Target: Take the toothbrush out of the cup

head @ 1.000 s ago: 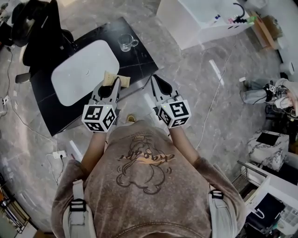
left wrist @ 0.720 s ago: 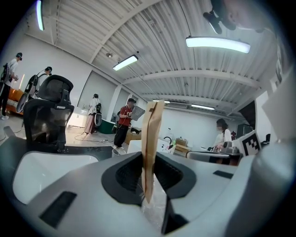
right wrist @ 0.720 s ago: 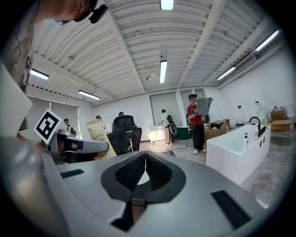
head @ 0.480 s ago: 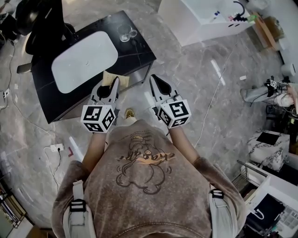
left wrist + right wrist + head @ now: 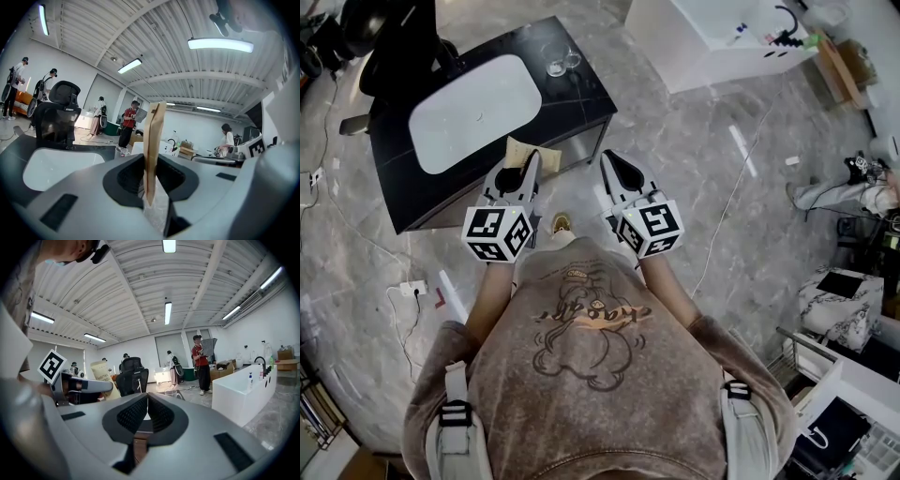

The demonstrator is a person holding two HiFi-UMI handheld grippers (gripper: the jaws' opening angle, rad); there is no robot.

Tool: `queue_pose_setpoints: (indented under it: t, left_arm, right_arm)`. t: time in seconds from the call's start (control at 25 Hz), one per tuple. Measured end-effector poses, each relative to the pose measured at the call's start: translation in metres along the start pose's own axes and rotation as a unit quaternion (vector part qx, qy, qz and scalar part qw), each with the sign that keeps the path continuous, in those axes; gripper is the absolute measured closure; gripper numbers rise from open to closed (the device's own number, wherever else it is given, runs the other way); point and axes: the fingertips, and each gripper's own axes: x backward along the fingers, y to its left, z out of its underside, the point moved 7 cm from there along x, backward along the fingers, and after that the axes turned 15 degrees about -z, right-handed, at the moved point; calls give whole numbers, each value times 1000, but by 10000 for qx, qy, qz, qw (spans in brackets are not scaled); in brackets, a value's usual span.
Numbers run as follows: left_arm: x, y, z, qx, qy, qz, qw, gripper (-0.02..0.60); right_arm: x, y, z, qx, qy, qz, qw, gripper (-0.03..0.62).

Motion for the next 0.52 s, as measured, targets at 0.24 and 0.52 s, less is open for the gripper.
queue_pose_setpoints:
  t: [0.24, 0.52]
  left_arm:
    - [7, -1, 2, 55, 18, -1, 10000, 495]
    - [2, -6, 3, 73, 15, 20, 10000, 495]
  right_arm:
    - [3, 6, 2, -8, 76, -47, 10000, 576]
    - [5, -1, 6, 0, 161, -66, 9998, 576]
